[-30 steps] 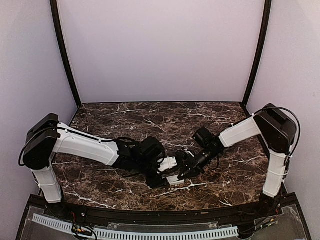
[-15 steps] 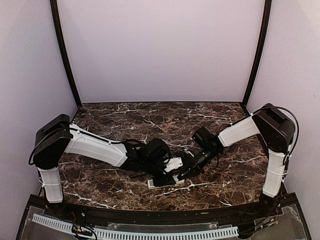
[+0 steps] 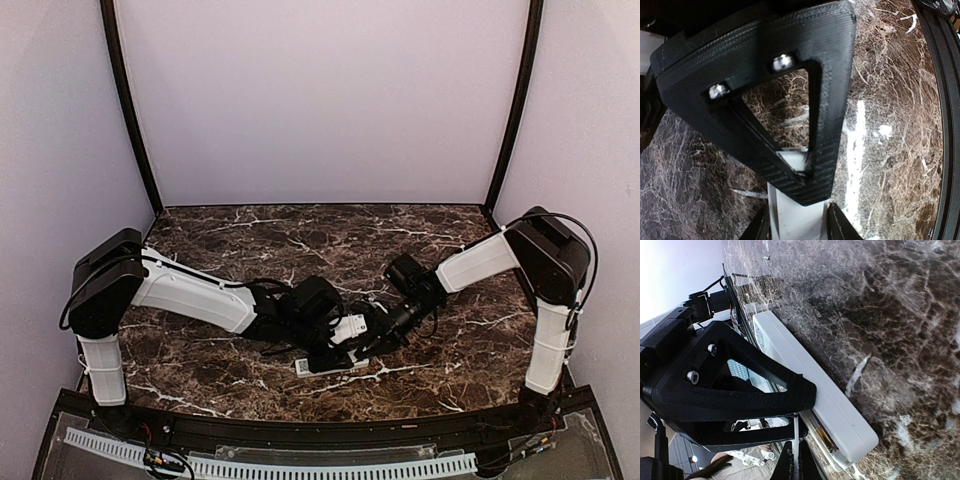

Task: Load the batteries into the remote control
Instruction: Load the battery cover onto the remote control without the battery cover.

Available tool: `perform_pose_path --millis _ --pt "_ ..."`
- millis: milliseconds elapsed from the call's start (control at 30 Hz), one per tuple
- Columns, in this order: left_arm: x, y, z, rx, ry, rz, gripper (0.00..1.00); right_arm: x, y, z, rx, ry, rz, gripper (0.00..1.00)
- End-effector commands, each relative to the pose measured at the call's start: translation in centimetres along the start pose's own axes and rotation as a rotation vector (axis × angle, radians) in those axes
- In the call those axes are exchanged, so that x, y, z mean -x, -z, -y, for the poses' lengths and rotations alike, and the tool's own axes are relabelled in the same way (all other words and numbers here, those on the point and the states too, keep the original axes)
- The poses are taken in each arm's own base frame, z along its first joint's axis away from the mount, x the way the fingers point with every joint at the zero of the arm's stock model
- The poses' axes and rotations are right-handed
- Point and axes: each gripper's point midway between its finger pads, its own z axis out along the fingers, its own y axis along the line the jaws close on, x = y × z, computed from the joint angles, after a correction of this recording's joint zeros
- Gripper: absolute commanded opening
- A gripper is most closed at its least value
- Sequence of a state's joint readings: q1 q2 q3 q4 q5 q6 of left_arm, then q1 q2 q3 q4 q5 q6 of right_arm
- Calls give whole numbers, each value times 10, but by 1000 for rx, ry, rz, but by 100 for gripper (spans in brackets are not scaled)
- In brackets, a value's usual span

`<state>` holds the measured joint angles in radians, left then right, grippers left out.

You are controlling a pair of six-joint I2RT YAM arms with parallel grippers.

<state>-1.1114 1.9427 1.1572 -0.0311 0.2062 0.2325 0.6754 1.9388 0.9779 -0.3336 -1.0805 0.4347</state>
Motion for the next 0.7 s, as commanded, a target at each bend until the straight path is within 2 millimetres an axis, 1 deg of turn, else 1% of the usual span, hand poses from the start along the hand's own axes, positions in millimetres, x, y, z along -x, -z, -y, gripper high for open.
perform_pose_path --millis 0,100,133,200,233,300,467,533,600,667 --pt "9 -4 10 -33 -39 23 15 10 -4 14 -58 19 26 0" --pt "10 -4 10 -33 -40 23 11 10 -4 14 -58 17 27 0" --pt "11 -4 10 -33 -41 26 11 10 -4 14 -58 18 28 0" --pt "14 -4 9 -30 -43 34 19 10 -4 15 -58 16 28 0" --pt "16 -3 9 -28 -41 38 26 11 -4 14 -57 18 29 0" --pt "20 -3 7 -19 -39 49 32 10 -4 14 -60 18 30 0" --pt "30 2 6 -11 -37 92 33 10 -3 14 -62 19 33 0" --pt "33 2 6 -13 -35 102 35 10 -4 15 -64 18 32 0" --pt "34 3 8 -19 -33 109 43 10 -4 15 -64 20 32 0" --pt "36 4 8 -21 -33 120 47 9 -4 15 -64 20 32 0"
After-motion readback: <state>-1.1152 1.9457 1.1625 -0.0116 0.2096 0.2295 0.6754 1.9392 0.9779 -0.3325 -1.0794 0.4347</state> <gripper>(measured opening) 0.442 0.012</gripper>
